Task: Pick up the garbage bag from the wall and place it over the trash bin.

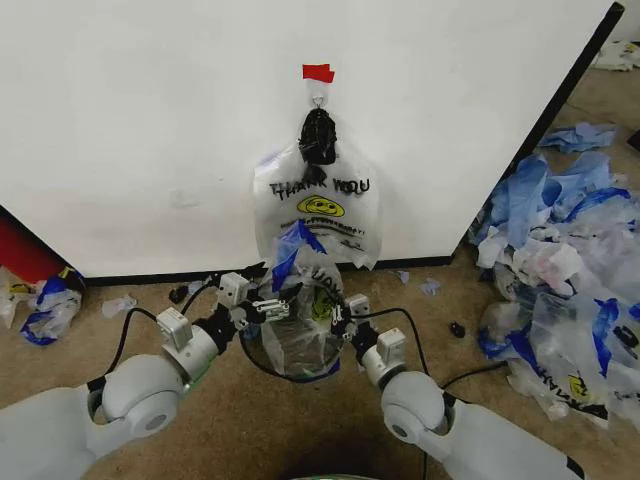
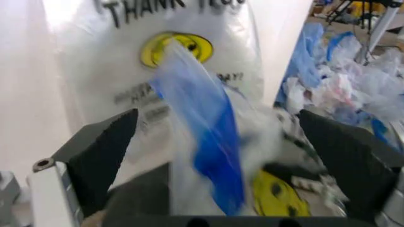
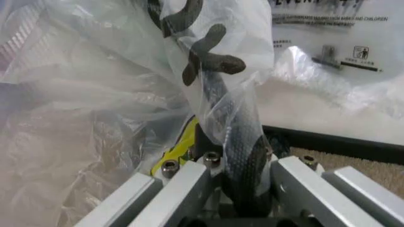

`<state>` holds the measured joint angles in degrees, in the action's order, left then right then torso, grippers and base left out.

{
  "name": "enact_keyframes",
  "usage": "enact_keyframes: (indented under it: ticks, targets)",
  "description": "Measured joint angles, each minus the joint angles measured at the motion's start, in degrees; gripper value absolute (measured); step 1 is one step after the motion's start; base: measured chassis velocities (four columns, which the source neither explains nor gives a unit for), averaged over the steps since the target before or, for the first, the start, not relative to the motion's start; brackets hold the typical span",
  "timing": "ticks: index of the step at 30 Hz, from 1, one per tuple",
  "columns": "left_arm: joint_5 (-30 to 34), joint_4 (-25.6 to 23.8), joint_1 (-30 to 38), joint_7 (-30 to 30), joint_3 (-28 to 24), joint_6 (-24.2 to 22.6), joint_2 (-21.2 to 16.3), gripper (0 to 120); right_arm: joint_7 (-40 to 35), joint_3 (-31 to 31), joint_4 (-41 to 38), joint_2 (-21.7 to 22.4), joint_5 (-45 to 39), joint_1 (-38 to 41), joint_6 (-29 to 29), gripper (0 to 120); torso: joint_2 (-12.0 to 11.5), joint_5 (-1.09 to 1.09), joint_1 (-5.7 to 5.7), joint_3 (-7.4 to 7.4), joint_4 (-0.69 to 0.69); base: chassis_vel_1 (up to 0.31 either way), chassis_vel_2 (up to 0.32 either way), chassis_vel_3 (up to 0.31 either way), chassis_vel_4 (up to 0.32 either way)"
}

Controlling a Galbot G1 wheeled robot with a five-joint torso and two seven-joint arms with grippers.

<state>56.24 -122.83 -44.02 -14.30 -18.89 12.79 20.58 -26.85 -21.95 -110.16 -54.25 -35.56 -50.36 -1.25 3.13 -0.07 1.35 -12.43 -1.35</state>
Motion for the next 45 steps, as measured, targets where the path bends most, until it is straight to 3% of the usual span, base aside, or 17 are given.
enact_keyframes:
  ticks: [7, 11, 23, 32, 39, 45]
  targets:
    - [5.5, -1.1, -0.1, -1.3, 1.3, -0.7, -0.4, 100, 0.2, -0.1, -0.6, 0.1, 0.2, -0.5, 0.1, 0, 0.0, 0.00, 0.00, 0.00, 0.01, 0.000, 0.000, 0.000, 0.000]
    - [13.2, -2.9, 2.1, -4.9, -2.0, -1.8, 1.4, 100, 0.2, 0.0, -0.8, 0.3, 0.2, -0.7, 0.2, 0, 0.0, -0.02, 0.00, 0.00, 0.00, 0.000, 0.000, 0.000, 0.000]
    - [16.9, 0.1, 11.4, -6.6, -8.6, -1.8, 3.4, 95, 0.1, 1.2, -1.3, 1.0, -0.2, -2.6, 0.6, 0, 0.0, 0.01, 0.00, 0.00, -0.01, 0.000, 0.000, 0.000, 0.000]
    - [17.1, 0.2, 12.1, -6.1, -10.5, -2.2, 4.1, 64, 0.2, 1.7, -1.7, 2.0, -0.7, -2.1, 1.1, 0, 0.0, 0.00, 0.00, 0.00, 0.01, 0.000, 0.000, 0.000, 0.000]
    - [17.8, 0.7, 15.7, -5.7, -13.7, -2.4, 4.8, 58, 0.2, 2.0, -1.5, 2.5, -0.9, -2.1, 1.3, 0, 0.0, -0.01, 0.00, 0.00, 0.00, 0.000, 0.000, 0.000, 0.000]
    - [18.2, 0.8, 17.6, -5.1, -15.0, -2.4, 4.9, 35, 0.2, 2.5, -1.5, 2.8, -1.0, -2.5, 1.5, 0, 0.0, 0.00, 0.00, 0.00, 0.00, 0.000, 0.000, 0.000, 0.000]
